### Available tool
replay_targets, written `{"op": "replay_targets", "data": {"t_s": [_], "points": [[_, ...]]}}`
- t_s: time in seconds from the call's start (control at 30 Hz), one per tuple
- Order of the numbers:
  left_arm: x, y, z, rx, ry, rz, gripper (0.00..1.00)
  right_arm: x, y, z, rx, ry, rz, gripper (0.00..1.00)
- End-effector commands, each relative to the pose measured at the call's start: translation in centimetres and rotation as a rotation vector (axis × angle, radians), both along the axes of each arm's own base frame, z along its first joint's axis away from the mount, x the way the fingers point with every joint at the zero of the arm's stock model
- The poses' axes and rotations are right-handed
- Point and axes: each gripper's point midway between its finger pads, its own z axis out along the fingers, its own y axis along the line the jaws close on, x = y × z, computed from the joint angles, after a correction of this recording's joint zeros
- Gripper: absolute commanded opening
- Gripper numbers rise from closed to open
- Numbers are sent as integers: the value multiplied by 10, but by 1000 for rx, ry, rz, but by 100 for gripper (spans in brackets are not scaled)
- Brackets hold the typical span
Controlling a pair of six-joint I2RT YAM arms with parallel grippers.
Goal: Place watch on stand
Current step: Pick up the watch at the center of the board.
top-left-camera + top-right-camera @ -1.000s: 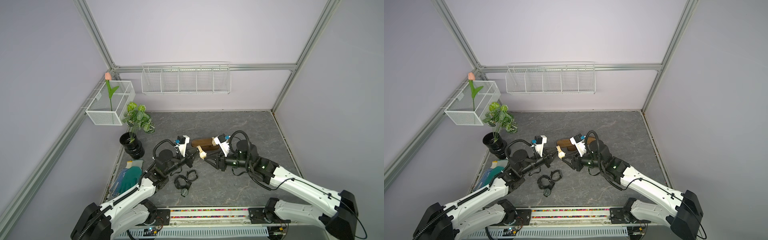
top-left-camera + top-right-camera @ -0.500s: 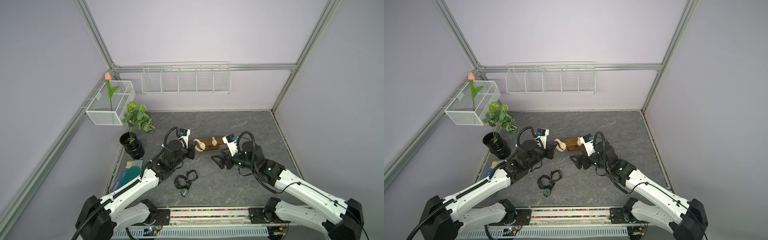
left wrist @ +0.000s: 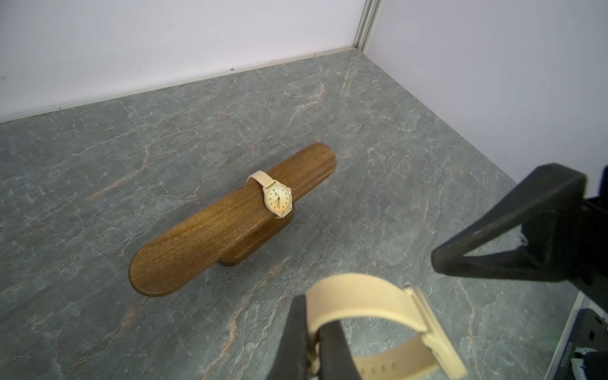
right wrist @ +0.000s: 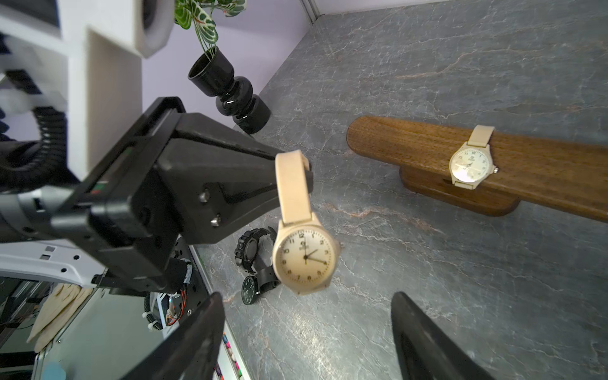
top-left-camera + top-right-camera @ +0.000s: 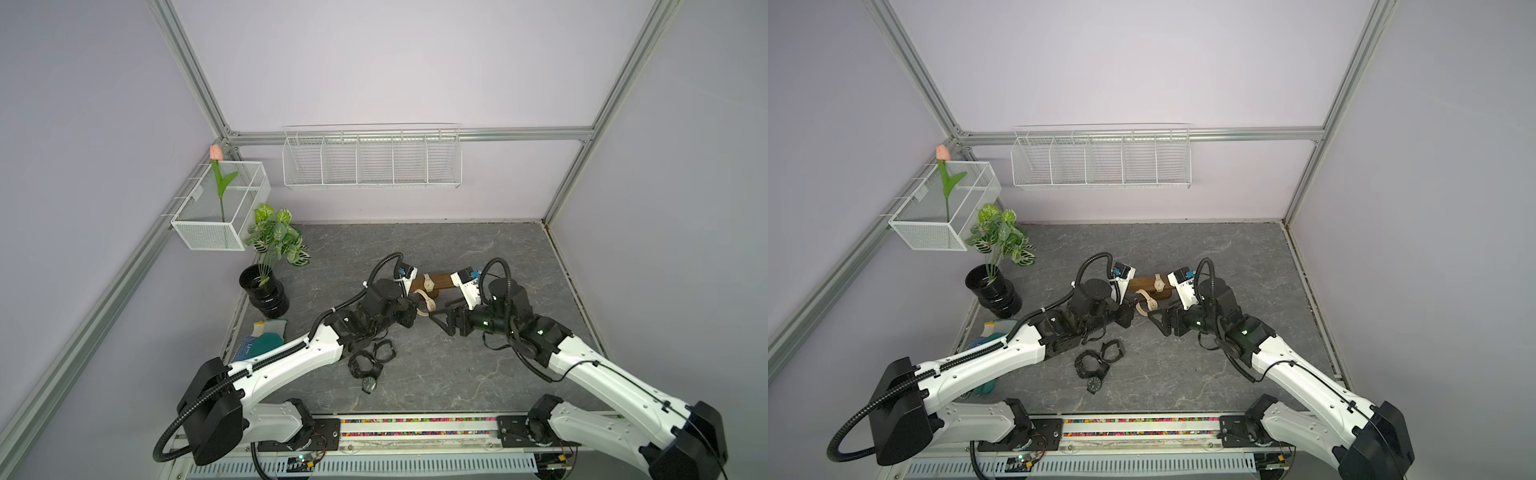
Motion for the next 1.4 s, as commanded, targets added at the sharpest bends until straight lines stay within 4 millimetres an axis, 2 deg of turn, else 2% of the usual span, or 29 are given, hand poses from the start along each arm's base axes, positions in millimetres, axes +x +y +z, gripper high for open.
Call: {"op": "replay_targets", "data": {"t_s": [0.0,0.27,0.43,0.7,0.9,1.23,1.37], "points": [[0,-9,13,-8,-22,-24,0,-6,-4,-12,-24,31,10,77],[-10,-21,12,-29,1,-99,0,-5,-4,-15,-56,23,26,64],[-13,-25,9,-26,7,-120,0,-5,-3,-17,-69,20,33,53],[-17,-31,7,-20,19,-150,0,-3,-2,-24,-87,27,38,46],[-15,-31,8,-22,16,-146,0,-4,-1,-21,-79,21,49,41],[-17,-33,3,-12,29,-158,0,-4,-1,-20,-77,13,53,38],[-22,-36,2,-19,36,-196,0,-3,-4,-22,-92,8,36,53]]}}
